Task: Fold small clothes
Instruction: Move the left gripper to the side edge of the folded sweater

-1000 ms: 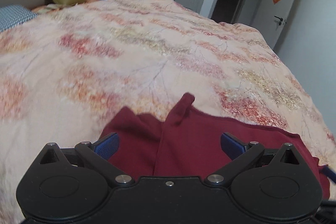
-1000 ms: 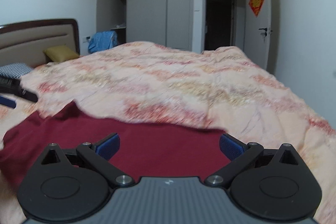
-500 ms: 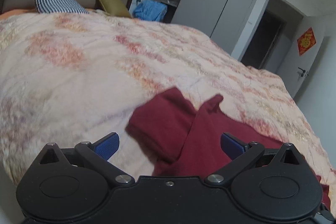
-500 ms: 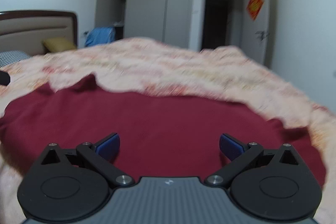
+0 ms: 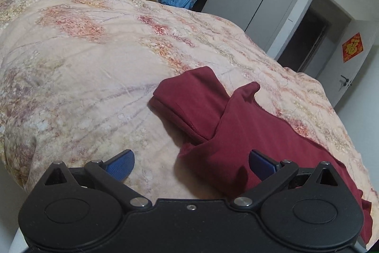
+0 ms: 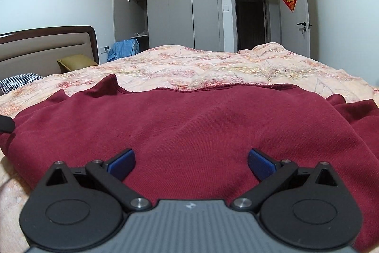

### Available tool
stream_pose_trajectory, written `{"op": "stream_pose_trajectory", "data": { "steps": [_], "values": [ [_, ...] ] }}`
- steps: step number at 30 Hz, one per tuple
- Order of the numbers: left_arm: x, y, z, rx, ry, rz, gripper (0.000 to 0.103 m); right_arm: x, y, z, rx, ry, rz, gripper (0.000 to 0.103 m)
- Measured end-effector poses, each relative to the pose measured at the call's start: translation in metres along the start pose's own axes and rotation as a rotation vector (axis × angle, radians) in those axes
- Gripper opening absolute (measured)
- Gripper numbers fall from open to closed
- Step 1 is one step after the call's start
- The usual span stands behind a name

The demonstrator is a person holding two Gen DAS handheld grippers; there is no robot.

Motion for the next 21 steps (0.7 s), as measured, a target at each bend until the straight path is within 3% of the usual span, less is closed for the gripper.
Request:
{"op": "stream_pose_trajectory", "data": {
  "steps": [12, 21],
  "values": [
    [0.020, 0.002, -0.017, 0.110, -0.046, 0.048, 0.102, 0.000, 0.000, 0.001, 0.000, 0.000, -0.001, 0.103],
    [0.017, -0.008, -0.019, 0.109, -0.027, 0.063, 0.102, -0.001, 0.001, 0.002, 0.001, -0.001, -0.006, 0.103]
  ]
}}
Point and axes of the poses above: each gripper's, at about its wrist camera, not at the fingertips, and y roughly against the way its jaws point, z to its left, x to its underside, the point moved 1 cm from there along -y, roughly the way its jaws point, and after that the axes turned 15 degrees about -z, right-handed, at the moved point
